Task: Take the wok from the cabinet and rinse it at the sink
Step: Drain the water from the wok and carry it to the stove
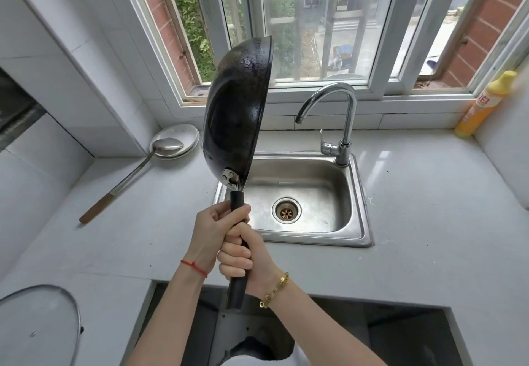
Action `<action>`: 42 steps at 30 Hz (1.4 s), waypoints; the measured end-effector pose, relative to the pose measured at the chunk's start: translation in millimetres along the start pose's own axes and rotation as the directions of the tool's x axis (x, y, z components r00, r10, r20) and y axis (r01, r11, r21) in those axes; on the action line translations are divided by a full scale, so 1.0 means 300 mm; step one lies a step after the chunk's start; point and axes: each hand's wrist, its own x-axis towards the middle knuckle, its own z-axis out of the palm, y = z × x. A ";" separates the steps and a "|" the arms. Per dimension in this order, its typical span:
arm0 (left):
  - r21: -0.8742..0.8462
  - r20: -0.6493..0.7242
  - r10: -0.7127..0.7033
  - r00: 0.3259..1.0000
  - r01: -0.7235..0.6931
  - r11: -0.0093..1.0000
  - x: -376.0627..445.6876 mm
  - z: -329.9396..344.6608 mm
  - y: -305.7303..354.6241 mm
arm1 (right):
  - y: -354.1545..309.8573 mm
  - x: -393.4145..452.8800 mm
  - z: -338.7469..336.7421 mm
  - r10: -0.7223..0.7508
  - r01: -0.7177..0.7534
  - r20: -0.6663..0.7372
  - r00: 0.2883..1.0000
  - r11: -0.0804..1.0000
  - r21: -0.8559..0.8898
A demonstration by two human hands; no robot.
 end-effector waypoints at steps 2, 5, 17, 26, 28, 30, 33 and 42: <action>0.014 -0.016 0.009 1.000 -0.009 1.000 -0.005 -0.001 -0.002 | 0.004 -0.003 0.003 0.005 -0.005 0.015 1.000 1.000 -0.002; 0.027 -0.033 0.021 0.999 -0.020 0.999 -0.014 0.001 -0.004 | 0.008 -0.010 0.002 0.017 -0.017 0.011 1.000 1.000 -0.009; -0.093 0.041 -0.112 0.993 0.115 0.989 -0.006 -0.012 -0.072 | 0.018 -0.011 -0.033 0.018 -0.054 -0.188 0.982 0.981 -0.186; -0.257 0.284 -0.313 0.906 0.386 0.886 0.040 -0.054 -0.192 | 0.063 0.003 -0.074 -0.261 -0.072 -0.468 0.844 0.810 -0.582; -0.234 0.308 -0.316 0.897 0.393 0.889 0.048 -0.070 -0.225 | 0.084 0.006 -0.089 -0.325 -0.095 -0.484 0.812 0.745 -0.660; -0.208 0.331 -0.315 0.890 0.395 0.895 0.050 -0.082 -0.251 | 0.104 0.004 -0.099 -0.373 -0.118 -0.486 0.790 0.686 -0.718; -0.197 0.382 -0.313 0.869 0.408 0.891 0.040 -0.101 -0.279 | 0.136 0.000 -0.108 -0.413 -0.161 -0.492 0.767 0.618 -0.769; -0.004 0.501 -0.346 0.793 0.402 0.916 -0.020 -0.167 -0.354 | 0.273 -0.048 -0.126 -0.506 -0.226 -0.539 0.673 0.554 -0.801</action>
